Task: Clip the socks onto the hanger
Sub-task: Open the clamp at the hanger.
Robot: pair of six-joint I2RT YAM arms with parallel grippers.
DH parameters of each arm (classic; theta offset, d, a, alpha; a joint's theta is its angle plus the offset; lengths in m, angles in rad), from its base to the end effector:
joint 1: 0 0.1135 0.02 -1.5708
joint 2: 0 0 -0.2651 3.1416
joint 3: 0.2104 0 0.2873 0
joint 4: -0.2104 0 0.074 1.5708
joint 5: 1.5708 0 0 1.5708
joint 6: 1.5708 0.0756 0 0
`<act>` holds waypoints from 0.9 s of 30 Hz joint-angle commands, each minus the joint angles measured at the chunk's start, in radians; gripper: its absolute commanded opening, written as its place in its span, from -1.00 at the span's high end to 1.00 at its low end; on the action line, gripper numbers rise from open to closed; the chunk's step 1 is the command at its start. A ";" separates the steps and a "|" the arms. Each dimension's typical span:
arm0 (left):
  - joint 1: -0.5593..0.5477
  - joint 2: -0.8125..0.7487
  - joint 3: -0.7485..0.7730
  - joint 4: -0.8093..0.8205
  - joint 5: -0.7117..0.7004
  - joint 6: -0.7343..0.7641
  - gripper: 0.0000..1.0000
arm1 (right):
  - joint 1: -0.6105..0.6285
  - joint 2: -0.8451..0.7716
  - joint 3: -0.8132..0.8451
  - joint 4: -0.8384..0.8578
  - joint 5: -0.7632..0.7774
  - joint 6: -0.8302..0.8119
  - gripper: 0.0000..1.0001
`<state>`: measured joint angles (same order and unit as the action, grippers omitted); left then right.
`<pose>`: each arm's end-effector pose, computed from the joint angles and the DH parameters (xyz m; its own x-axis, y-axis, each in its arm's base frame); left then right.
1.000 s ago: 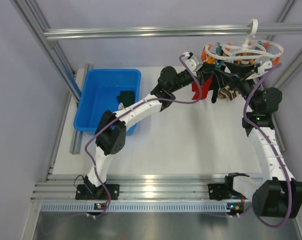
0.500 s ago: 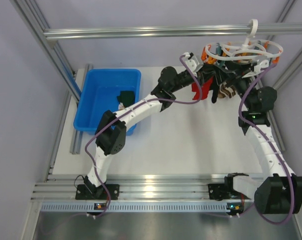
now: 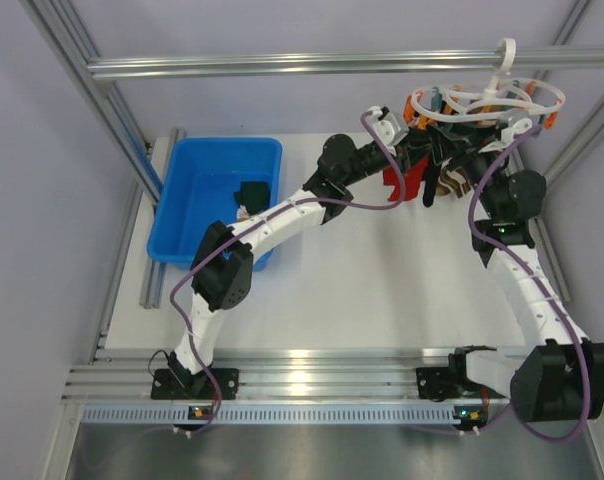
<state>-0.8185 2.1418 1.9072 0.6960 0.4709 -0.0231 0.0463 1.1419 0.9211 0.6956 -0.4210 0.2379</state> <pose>0.3693 -0.4448 0.3925 0.2827 -0.3322 -0.8999 0.9350 0.3047 0.1812 0.3224 0.0459 0.4170 0.3483 0.2315 -0.9084 -0.5015 0.8647 0.0280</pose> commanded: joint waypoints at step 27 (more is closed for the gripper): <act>-0.021 -0.056 0.023 -0.018 0.058 0.015 1.00 | 0.018 -0.024 0.119 -0.059 -0.018 0.115 0.26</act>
<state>-0.8173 2.1296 1.9072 0.6785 0.4595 -0.0235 0.0513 1.1511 0.9710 0.6224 -0.4019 0.3206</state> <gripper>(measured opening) 0.214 0.347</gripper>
